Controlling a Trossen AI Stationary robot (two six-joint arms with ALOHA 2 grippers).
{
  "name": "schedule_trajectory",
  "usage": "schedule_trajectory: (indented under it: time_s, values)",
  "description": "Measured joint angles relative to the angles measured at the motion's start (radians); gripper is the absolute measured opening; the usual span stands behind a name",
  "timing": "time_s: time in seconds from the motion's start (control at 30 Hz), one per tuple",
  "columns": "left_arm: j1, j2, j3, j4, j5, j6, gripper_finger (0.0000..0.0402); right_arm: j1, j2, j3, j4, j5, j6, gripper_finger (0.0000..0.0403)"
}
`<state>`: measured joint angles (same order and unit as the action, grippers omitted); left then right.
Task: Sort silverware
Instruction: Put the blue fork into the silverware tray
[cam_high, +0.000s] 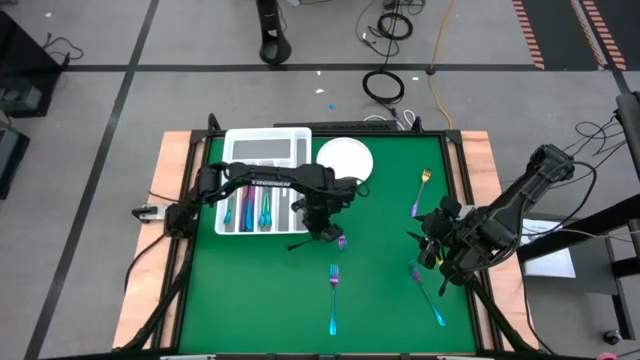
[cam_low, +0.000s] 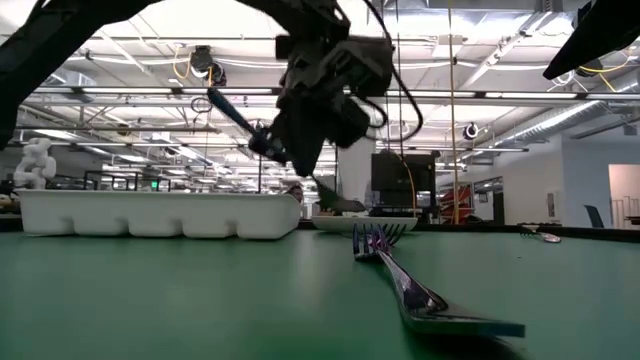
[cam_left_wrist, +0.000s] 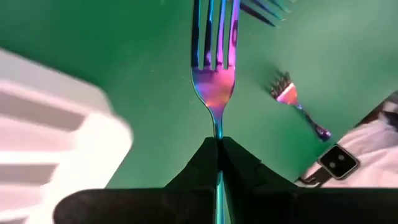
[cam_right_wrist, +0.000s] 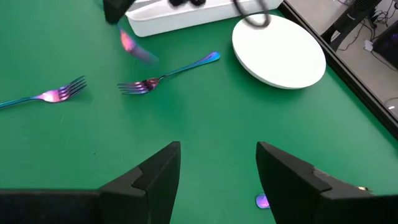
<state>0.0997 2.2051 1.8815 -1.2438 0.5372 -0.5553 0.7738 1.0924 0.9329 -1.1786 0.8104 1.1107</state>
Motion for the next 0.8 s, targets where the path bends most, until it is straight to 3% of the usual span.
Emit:
schedule_trajectory:
  time_s: [0.2, 0.3, 0.57, 0.8]
  values:
    - [-0.001, -0.052, 0.108, -0.113, -0.158, 0.021, 0.0007, 0.000, 0.000, 0.000, 0.000, 0.000, 0.000, 0.0199]
    - [0.025, -0.115, 0.112, -0.124, -0.228, 0.037, 0.0007, 0.000, 0.000, 0.000, 0.002, -0.004, 0.003, 0.0199]
    - [0.097, -0.314, 0.110, -0.278, -0.536, 0.016, 0.0007, 0.000, 0.000, 0.000, 0.009, -0.005, 0.003, 0.0199]
    - [0.172, -0.475, 0.109, -0.290, -0.681, -0.042, 0.0007, 0.000, 0.000, 0.000, 0.026, 0.000, 0.003, 0.0199]
